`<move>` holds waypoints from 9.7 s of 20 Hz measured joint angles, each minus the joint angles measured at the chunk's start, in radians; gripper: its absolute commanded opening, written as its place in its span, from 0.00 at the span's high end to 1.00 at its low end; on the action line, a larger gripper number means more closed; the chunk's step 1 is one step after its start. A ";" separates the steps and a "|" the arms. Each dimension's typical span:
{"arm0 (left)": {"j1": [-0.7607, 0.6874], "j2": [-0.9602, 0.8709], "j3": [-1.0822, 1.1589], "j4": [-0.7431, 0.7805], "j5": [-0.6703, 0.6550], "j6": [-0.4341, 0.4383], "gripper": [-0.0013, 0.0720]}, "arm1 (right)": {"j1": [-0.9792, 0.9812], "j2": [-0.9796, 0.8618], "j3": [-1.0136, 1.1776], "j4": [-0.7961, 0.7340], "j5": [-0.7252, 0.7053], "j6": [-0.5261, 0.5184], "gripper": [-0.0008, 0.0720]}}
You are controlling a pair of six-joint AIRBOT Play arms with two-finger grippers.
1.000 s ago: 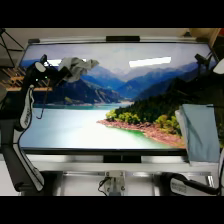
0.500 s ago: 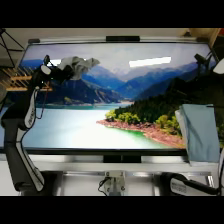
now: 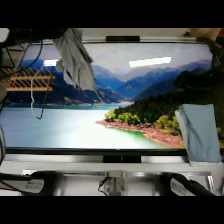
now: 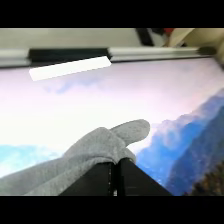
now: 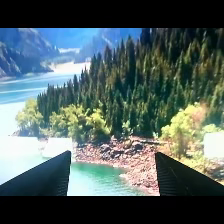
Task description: Fold the shirts.
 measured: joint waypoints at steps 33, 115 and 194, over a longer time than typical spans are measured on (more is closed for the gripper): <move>-0.188 0.145 -1.125 -0.171 -0.304 -0.112 0.16 | 0.000 -0.171 -0.518 0.149 -0.059 -0.238 0.05; 0.296 0.103 -0.665 -0.055 -0.525 -0.192 0.05 | 0.055 -0.402 0.042 -0.102 -0.370 0.060 0.11; 0.535 0.387 -1.044 -0.068 0.090 0.054 0.94 | 0.074 -0.324 0.064 -0.020 -0.607 0.021 0.90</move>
